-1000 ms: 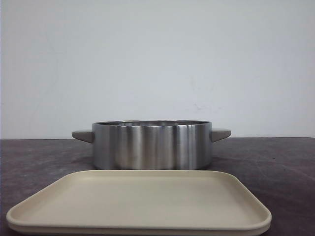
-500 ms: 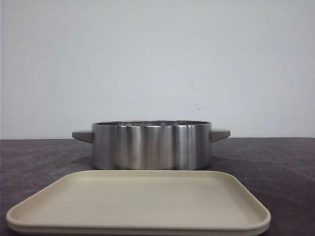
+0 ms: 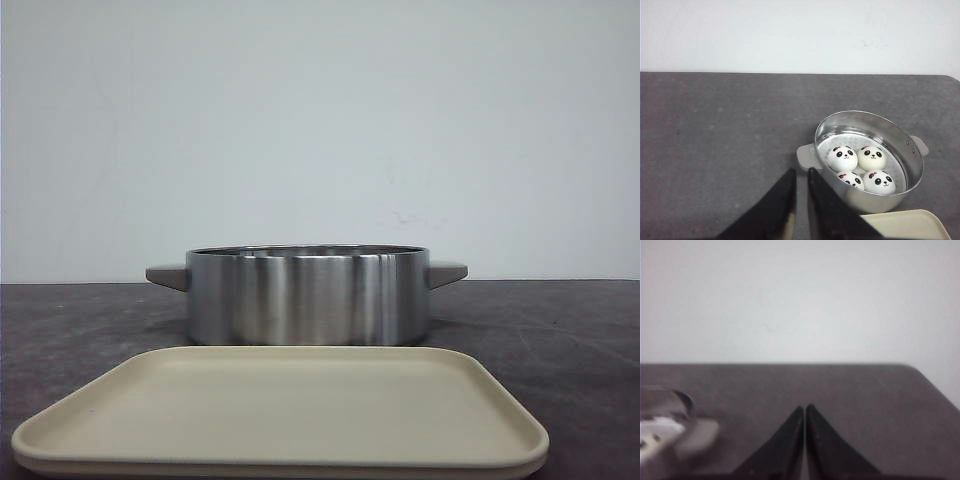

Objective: Steam buns

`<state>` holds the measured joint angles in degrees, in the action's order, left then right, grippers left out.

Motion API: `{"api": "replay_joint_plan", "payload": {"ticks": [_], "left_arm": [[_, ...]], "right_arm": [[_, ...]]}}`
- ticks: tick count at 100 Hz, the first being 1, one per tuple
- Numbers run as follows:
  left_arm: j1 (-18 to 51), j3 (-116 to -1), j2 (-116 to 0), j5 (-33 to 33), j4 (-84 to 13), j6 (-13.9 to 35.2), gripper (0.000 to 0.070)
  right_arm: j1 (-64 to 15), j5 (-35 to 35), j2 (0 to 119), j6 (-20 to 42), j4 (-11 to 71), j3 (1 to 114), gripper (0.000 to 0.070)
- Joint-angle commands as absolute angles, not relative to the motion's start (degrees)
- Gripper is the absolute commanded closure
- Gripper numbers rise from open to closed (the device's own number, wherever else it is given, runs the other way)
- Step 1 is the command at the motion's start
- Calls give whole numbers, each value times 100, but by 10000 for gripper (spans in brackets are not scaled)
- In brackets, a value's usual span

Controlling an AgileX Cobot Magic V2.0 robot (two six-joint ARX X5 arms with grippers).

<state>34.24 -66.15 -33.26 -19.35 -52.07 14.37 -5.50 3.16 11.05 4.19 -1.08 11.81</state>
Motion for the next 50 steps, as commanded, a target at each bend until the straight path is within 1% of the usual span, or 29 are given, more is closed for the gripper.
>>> {"api": "replay_joint_plan", "payload": {"ticks": [1, 15, 34, 50], "left_arm": [[3450, -6713, -3356, -1951, -5140, 1441, 700], [3450, -6713, -3356, -1951, -5140, 1441, 700], [3450, -6713, -3356, -1951, -5140, 1441, 700], [3450, -6713, -3356, -1951, -5142, 1441, 700]], "right_arm": [[-445, 296, 753, 742, -130, 784, 693], [-309, 84, 126, 1063, -121, 86, 693], [-276, 89, 21, 1079, 1057, 69, 693], [-276, 187, 21, 1011, 1031, 69, 693]]}}
